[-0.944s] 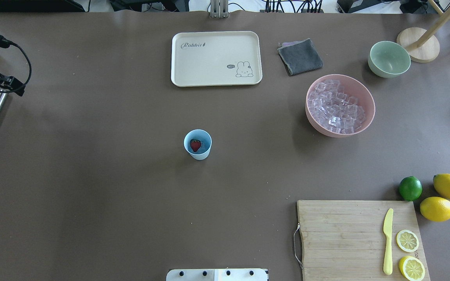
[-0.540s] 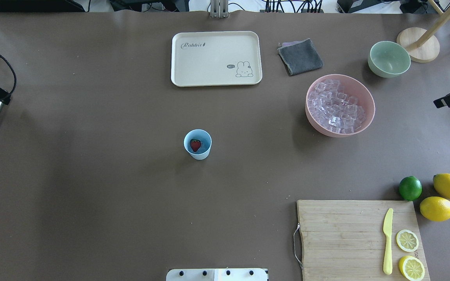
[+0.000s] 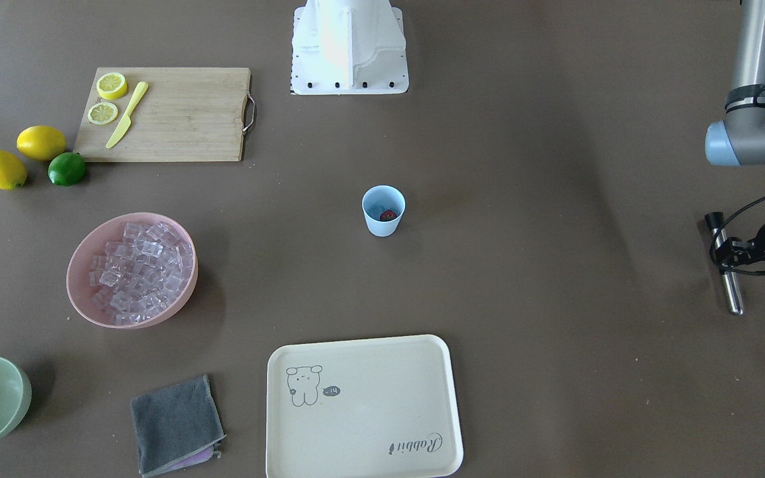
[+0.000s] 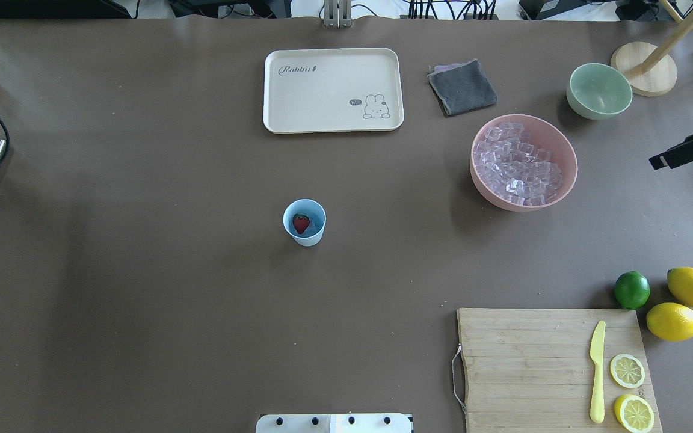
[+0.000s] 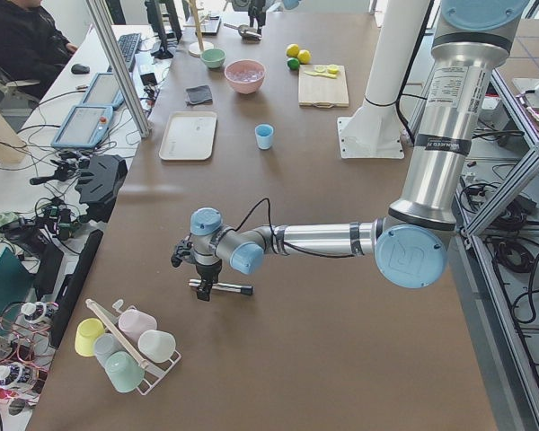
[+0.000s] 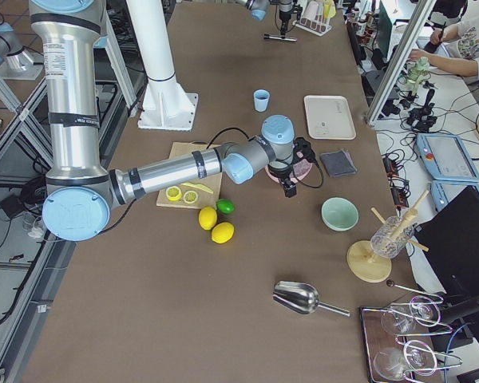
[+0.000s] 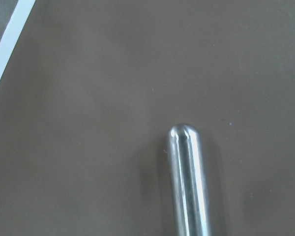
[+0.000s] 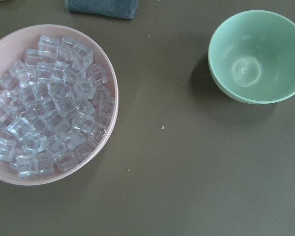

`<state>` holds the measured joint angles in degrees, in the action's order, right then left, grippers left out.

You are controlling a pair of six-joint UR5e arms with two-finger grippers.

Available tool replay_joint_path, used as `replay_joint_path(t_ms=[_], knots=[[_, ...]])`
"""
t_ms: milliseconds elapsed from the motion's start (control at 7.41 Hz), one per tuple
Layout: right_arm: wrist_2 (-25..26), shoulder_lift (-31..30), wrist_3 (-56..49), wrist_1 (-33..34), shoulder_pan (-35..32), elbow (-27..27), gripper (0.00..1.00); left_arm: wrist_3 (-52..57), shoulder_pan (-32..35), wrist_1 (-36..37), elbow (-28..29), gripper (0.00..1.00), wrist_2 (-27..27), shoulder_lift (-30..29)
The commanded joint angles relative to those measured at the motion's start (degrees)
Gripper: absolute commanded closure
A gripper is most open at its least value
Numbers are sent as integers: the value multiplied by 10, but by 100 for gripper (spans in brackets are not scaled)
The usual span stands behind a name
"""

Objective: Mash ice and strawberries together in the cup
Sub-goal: 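Grasp the metal muddler upright with the left gripper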

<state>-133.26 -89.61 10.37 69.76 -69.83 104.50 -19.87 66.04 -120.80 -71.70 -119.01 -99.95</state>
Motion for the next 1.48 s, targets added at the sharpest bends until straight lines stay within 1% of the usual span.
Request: replay_joint_path(t_ms=[0, 135, 405, 540, 675, 810, 944, 1079, 1214, 1349], knots=[[2, -7, -2, -1, 0, 3, 2, -2, -3, -3, -1, 63, 0, 1], [2, -9, -2, -1, 0, 3, 2, -3, -3, -3, -4, 74, 0, 1], [3, -9, -2, -1, 0, 4, 2, -10, -5, -3, -5, 74, 0, -1], [5, -9, -1, -1, 0, 4, 2, -10, -7, -4, -2, 69, 0, -2], [5, -9, 0, -1, 0, 4, 2, -10, -11, -4, 1, 49, 1, -4], [5, -9, 2, -1, 0, 4, 2, -10, -12, -5, 0, 27, 1, -4], [9, -9, 3, -1, 0, 4, 2, -10, -12, -5, 2, 30, 2, -4], [13, -7, 3, -1, 0, 4, 2, -10, -12, -5, 2, 46, 4, -4], [14, -7, 3, -1, 0, 3, 2, -10, -12, -5, -1, 65, 3, -4], [14, -7, 3, -2, 0, 3, 2, -10, -12, -5, -2, 79, 3, -4]])
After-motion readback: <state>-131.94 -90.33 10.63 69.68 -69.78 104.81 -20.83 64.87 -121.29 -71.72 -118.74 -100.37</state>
